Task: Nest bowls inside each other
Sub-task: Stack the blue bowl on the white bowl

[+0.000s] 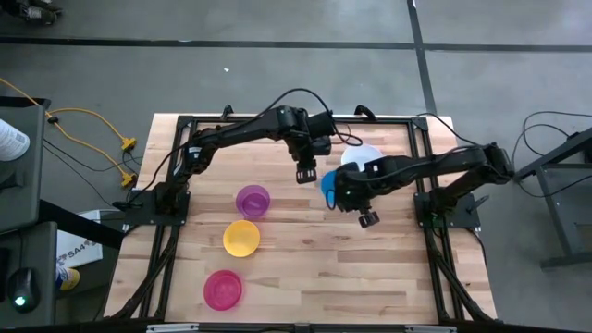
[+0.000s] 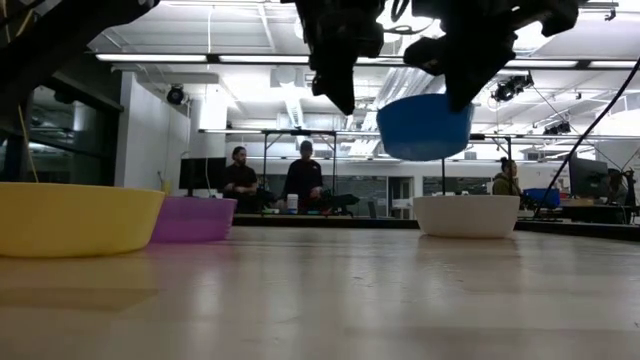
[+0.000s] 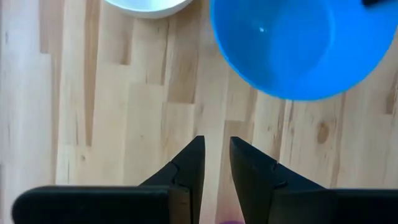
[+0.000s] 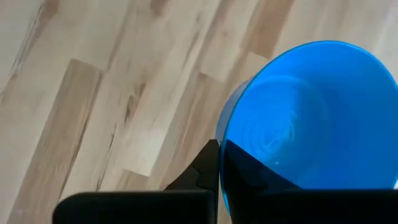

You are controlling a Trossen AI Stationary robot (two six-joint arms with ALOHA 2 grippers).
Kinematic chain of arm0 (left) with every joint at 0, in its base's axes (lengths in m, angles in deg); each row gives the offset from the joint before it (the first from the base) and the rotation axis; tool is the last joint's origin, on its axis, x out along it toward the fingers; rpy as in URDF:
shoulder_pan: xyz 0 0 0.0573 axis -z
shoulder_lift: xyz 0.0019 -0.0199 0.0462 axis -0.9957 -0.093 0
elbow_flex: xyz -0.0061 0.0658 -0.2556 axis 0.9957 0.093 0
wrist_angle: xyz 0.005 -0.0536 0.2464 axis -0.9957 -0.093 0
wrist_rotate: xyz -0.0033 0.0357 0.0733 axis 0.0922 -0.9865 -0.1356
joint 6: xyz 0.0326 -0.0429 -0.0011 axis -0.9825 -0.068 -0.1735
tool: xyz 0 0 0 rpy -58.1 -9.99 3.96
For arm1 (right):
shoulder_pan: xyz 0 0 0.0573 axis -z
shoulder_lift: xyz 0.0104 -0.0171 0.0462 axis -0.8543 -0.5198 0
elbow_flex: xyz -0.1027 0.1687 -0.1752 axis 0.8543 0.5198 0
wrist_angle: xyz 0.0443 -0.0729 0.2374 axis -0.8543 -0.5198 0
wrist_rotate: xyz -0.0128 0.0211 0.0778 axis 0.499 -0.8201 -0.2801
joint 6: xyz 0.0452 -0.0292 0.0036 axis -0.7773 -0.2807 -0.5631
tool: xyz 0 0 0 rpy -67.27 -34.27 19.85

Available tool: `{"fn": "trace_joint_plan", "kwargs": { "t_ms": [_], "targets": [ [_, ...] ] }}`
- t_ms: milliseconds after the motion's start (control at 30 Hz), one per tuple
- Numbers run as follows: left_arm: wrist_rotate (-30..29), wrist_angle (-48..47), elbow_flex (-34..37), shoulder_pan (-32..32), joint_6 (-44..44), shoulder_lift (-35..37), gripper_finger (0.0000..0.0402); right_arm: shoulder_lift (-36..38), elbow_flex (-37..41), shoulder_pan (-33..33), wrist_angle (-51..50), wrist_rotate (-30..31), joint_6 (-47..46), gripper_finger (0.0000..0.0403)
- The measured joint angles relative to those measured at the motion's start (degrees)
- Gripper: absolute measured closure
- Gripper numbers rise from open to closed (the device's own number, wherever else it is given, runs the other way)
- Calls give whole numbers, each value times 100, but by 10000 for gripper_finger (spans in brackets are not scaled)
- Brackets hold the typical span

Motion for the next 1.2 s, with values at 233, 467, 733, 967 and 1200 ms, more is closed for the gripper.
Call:
{"fn": "trace_joint_plan", "kwargs": {
  "t_ms": [233,467,733,967,1200],
  "targets": [
    [-297,-205,0,-116,18,-2,325,487,223,252,-183,389,-629,399],
    [-299,-176,2,-154,-17,-2,325,1005,820,654,-147,407,-795,399],
    [-295,-176,2,-149,-73,-4,325,1430,1378,1256,297,340,-638,399],
    [-278,-194,3,-149,-247,-4,325,1423,1724,1843,771,92,-514,399],
    [-245,-200,4,-149,-308,-6,325,1365,2094,2218,1191,-69,-466,399]
  ]
}}
